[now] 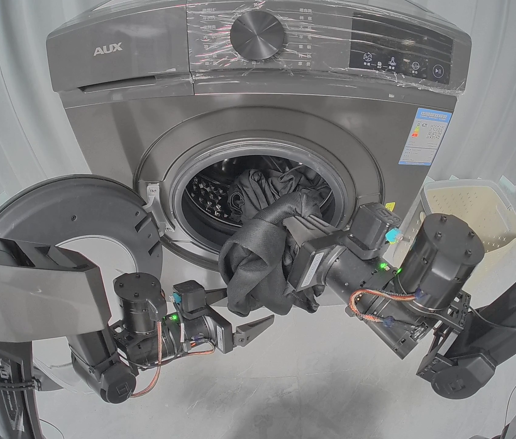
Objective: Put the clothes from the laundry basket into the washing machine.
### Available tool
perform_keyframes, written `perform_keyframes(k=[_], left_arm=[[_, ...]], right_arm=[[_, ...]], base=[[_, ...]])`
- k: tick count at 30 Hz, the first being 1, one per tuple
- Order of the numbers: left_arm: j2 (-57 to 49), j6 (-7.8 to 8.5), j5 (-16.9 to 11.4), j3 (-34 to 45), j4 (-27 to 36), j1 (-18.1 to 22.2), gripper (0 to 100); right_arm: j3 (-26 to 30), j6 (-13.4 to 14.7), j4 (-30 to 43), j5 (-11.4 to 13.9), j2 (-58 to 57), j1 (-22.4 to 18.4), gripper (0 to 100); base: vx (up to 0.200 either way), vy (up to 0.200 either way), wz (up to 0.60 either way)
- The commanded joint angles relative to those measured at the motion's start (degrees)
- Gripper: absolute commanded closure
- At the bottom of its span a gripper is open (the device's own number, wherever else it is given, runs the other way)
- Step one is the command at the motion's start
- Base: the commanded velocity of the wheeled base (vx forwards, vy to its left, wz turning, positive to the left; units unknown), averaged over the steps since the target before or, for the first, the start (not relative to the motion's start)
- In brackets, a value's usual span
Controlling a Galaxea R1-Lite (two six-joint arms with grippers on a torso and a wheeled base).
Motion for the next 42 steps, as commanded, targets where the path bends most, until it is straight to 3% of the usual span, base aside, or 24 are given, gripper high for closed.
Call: perform_keyframes(k=[1, 7, 25, 42], left_arm=[[-0.5, -0.33, -0.1, 0.1, 0.0, -1.6, 0], [-1.3, -0.5, -0.1, 1.0, 0.0, -3.7, 0], [-2.1, -1.21, -0.3, 2.3, 0.0, -5.0, 0], [3.2, -0.59, 2.3, -4.1, 0.0, -0.4, 0]], right_arm=[[-0.5, 0.0, 0.0, 0.0, 0.3, -0.1, 100], [-1.2, 0.0, 0.1, 0.0, 0.9, -0.8, 100], [-1.7, 0.1, 0.2, -0.1, 0.9, -1.7, 100], [-1.6, 0.2, 0.0, -0.1, 0.9, -0.8, 100]], base=[[0.0, 0.0, 0.0], [0.0, 0.0, 0.0], [0.0, 0.0, 0.0], [0.0, 0.0, 0.0]])
